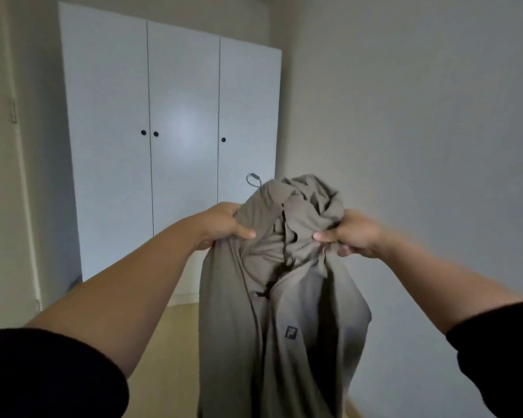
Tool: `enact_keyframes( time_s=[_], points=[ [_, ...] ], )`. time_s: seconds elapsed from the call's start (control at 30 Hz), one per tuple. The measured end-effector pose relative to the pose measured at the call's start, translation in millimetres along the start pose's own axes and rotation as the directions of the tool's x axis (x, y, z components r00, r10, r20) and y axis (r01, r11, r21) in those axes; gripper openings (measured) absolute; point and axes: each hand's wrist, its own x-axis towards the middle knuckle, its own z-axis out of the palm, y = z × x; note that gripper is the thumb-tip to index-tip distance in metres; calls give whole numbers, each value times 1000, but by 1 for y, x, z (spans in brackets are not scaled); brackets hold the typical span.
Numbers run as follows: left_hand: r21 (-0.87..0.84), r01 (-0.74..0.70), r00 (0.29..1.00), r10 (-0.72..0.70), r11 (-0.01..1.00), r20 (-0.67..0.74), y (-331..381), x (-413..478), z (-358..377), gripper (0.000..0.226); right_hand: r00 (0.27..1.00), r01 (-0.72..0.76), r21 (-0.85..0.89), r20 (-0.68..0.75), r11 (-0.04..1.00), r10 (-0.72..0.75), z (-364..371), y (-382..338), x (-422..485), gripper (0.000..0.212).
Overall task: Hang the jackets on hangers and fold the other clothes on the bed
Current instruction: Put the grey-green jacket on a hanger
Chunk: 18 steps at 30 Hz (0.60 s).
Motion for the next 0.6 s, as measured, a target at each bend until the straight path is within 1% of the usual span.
enact_keyframes(
  time_s=[0.03,0.07,0.1,0.13,0.17,0.23,0.27,0.3,0.37,0.43,0.5,0.53,0.6],
  points=[
    [149,47,998,-52,988,28,-9,0,4,31,999,-33,-152,38,988,39,-5,6,0,14],
    [224,75,996,-81,972,20,-18,1,8,28,1000,-21,-300,-10,954,18,-9,10,2,17],
    [231,91,996,-90,969,-14,-26,2,13,27,995,6,-414,-86,910,-46,-11,12,4,20],
    [199,95,995,-87,975,-50,-32,4,18,25,983,26,-467,-150,884,-109,-11,13,5,23],
    [155,92,994,-81,984,-71,-34,7,21,24,974,41,-459,-181,887,-139,-11,12,6,26],
    [49,85,994,-82,995,-72,-36,13,26,25,971,69,-304,-197,950,-134,-9,10,11,27],
    [0,81,995,-81,997,-62,-36,17,27,26,971,86,-221,-202,972,-132,-7,8,12,26],
    [-41,82,996,-83,996,-43,-34,19,28,28,966,106,-174,-216,979,-143,-6,6,13,26],
    [-99,96,995,-92,990,44,-30,20,27,31,960,147,-115,-223,982,-170,-5,-3,13,28],
    [-170,112,983,-84,979,164,-24,18,29,36,969,165,-64,-174,984,-173,-5,-12,12,27],
    [-262,101,975,-43,960,219,-20,20,33,42,978,171,-57,-110,984,-177,-10,-20,15,27],
    [-305,95,974,-26,948,224,-18,20,35,43,980,158,-85,-112,984,-167,-13,-23,17,27],
    [-367,99,975,-16,925,223,-16,22,39,43,970,105,-180,-199,978,-141,-18,-19,24,28]
  ],
)
